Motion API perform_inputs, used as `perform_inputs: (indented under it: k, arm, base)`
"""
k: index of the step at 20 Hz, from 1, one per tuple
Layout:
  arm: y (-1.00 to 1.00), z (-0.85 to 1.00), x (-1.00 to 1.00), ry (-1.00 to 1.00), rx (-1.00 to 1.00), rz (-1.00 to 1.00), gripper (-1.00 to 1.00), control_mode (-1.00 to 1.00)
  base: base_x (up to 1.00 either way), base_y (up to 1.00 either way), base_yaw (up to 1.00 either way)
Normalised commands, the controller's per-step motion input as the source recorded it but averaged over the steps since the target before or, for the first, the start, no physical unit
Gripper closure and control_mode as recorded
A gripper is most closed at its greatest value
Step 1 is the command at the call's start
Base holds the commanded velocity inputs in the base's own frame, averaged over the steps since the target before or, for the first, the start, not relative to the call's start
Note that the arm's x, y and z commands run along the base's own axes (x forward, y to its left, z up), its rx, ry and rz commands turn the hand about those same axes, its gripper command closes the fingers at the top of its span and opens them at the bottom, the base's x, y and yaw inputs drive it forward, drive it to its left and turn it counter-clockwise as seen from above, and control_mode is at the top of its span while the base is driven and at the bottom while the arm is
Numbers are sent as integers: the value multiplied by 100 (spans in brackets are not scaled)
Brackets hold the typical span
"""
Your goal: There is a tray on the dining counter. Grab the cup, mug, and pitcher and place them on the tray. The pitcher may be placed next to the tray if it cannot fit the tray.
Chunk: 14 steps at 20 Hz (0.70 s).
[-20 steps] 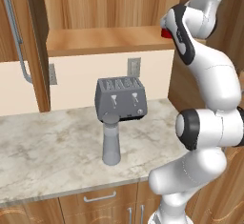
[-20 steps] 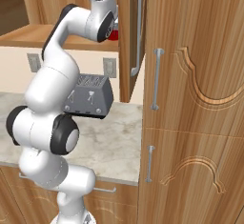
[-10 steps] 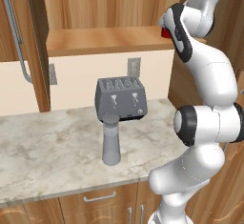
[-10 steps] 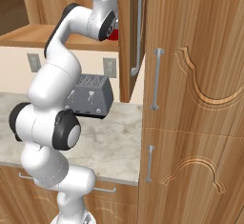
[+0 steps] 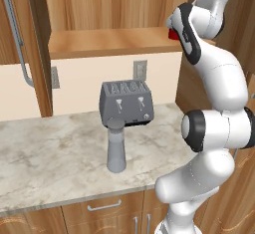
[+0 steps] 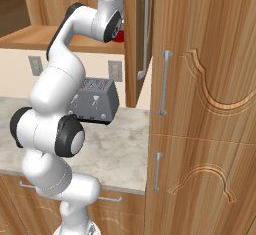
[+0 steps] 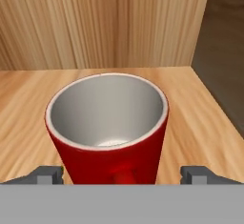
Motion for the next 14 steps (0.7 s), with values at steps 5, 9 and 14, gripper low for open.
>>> perform_inputs:
  k: [5,9,14]
  arm:
    - [0,0,0,0,0,0,100,-100]
    - [0,0,0,0,0,0,100,-100]
    - [0,0,0,0,0,0,100,-100]
  base:
    - [0,0,0]
    - [0,0,0]
    - [0,0,0]
